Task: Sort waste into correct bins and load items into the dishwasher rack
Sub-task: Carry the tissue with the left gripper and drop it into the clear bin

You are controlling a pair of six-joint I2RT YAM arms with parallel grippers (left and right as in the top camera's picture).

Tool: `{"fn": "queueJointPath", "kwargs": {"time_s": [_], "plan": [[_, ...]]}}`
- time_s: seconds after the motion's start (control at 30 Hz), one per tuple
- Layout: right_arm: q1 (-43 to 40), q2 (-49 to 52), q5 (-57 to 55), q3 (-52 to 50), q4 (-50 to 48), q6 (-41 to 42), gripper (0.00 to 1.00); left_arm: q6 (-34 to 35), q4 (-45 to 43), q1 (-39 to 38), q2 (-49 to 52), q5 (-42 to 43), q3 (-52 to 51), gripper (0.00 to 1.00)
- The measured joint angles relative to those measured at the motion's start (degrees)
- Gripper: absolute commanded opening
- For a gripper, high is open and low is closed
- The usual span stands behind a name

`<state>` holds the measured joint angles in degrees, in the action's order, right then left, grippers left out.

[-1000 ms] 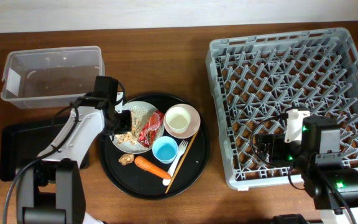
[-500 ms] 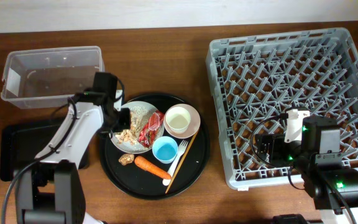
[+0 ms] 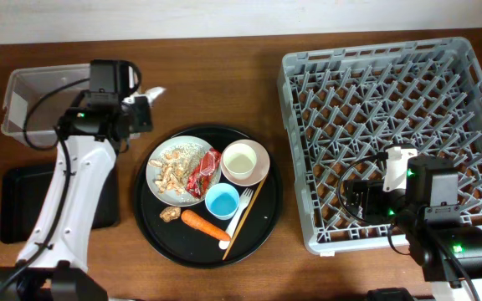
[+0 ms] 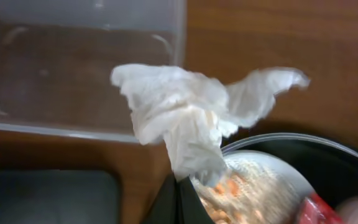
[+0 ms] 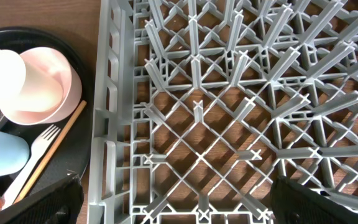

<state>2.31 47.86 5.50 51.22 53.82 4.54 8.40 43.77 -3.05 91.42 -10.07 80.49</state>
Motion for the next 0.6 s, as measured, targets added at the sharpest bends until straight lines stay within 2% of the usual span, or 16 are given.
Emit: {"fn": "queueJointPath", "kwargs": {"time_s": [0.13, 0.17, 0.2, 0.23, 0.27, 0.37, 0.5, 0.57, 0.6], "plan": [[0.0, 0.0, 0.0, 0.0, -0.02, -0.02, 0.99, 0.0, -2.89, 3.85, 2.91, -1.36, 0.0, 0.01], [0.0, 0.0, -0.02, 0.0, 0.0, 0.0, 0.99, 0.0, -3.34, 4.79, 3.91, -1.44, 0.0, 0.25], [0.0, 0.0, 0.0, 0.0, 0.0, 0.0, 0.99, 0.0, -3.65, 5.64, 4.94, -1.57, 0.0, 0.55], [0.0, 0.0, 0.0, 0.0, 0.0, 0.0, 0.99, -0.07, -4.13, 6.58, 6.08, -1.55, 0.0, 0.77], [0.0, 0.0, -0.02, 0.0, 0.0, -0.04, 0.99, -0.15, -4.48, 7.04, 6.67, -1.53, 0.0, 0.84], [0.0, 0.0, 0.0, 0.0, 0.0, 0.0, 0.99, -0.15, -5.6, 7.45, 7.39, -1.36, 0.0, 0.86], [0.0, 0.0, 0.0, 0.0, 0.02, 0.0, 0.99, -0.04, -3.48, 7.41, 7.17, 1.79, 1.36, 0.76], [0.0, 0.0, 0.0, 0.0, 0.0, -0.02, 0.99, -0.09, -0.24, 7.34, 6.23, 7.37, 2.16, 0.69], [0.0, 0.0, 0.0, 0.0, 0.0, 0.02, 0.99, 0.02, 1.42, 7.1, 5.66, 10.14, 2.29, 0.69]]}}
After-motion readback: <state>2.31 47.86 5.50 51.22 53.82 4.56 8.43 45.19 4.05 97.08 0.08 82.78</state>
